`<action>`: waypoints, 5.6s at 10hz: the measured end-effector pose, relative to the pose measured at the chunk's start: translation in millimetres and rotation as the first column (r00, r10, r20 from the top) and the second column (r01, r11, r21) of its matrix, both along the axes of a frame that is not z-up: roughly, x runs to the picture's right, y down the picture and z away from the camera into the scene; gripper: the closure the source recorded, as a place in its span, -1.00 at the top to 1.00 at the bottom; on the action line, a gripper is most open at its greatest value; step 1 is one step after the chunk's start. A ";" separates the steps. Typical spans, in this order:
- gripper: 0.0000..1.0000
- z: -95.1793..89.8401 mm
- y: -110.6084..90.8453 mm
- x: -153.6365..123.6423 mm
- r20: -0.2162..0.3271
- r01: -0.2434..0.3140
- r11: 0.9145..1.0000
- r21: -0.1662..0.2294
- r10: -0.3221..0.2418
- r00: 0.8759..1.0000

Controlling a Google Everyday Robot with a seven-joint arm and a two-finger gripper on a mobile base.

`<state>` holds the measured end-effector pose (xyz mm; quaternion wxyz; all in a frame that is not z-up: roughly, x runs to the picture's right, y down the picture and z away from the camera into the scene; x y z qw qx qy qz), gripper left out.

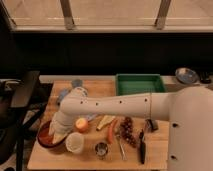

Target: Stack bowls into tray

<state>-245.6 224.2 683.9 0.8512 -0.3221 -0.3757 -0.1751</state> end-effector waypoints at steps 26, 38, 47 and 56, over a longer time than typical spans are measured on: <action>-0.99 41.8 57.6 -21.2 -0.117 -0.020 0.998 -0.051 0.014 0.993; -1.00 38.1 -40.9 80.0 -0.203 -0.213 0.973 0.090 0.228 0.952; -1.00 93.7 -165.8 213.6 -0.234 -0.266 0.961 0.071 0.275 0.933; -1.00 116.8 -196.2 300.6 -0.381 -0.336 0.923 0.188 0.384 0.841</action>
